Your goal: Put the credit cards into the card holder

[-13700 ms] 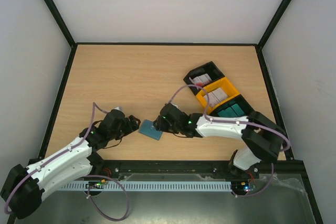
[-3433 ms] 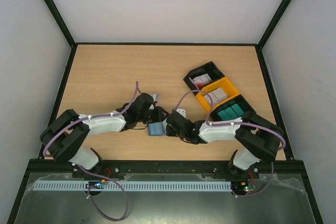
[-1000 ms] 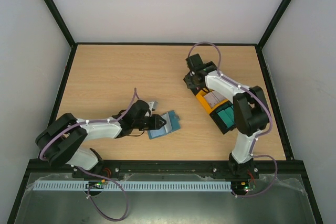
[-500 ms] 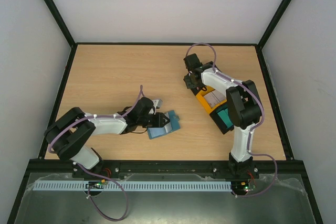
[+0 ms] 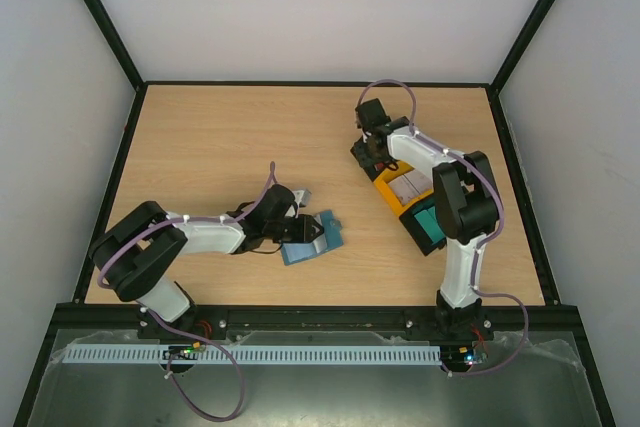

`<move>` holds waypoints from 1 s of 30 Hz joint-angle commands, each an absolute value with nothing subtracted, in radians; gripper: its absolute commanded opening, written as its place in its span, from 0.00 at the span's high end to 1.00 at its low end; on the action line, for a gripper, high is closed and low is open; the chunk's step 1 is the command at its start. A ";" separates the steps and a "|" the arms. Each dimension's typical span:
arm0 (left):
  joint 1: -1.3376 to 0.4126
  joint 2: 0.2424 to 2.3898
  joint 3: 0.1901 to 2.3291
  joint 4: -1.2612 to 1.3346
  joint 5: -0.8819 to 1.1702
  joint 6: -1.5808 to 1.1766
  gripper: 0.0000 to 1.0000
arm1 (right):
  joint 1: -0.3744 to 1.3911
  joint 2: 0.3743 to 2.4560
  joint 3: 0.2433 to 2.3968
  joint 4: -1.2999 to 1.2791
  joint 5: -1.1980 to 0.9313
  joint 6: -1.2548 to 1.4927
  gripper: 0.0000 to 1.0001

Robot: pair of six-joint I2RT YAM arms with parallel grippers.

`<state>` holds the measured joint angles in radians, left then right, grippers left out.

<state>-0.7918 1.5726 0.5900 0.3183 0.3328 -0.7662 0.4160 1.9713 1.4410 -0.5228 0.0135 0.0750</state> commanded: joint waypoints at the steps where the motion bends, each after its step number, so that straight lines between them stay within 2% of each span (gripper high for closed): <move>1: -0.796 1.576 0.619 0.304 0.327 -0.748 0.71 | 0.411 1.935 1.461 -0.568 0.022 0.088 0.98; 9: -0.796 1.581 0.633 0.301 0.322 -0.753 0.71 | 0.411 1.795 1.455 -0.584 -0.021 0.140 0.98; 16: -0.792 1.603 0.656 0.272 0.289 -0.756 0.71 | 0.414 1.595 1.398 -0.513 -0.182 0.306 0.98; 24: -0.777 1.560 0.666 0.232 0.260 -0.746 0.71 | 0.417 1.253 1.031 -0.285 -0.431 0.528 0.98; 30: -0.774 1.401 0.602 0.182 0.154 -0.769 0.70 | 0.489 1.104 0.756 -0.023 -0.656 0.731 0.98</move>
<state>-0.7830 1.5269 0.6369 0.2226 0.2459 -0.7662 0.4332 1.1606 0.8761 -0.2352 -0.4652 0.5579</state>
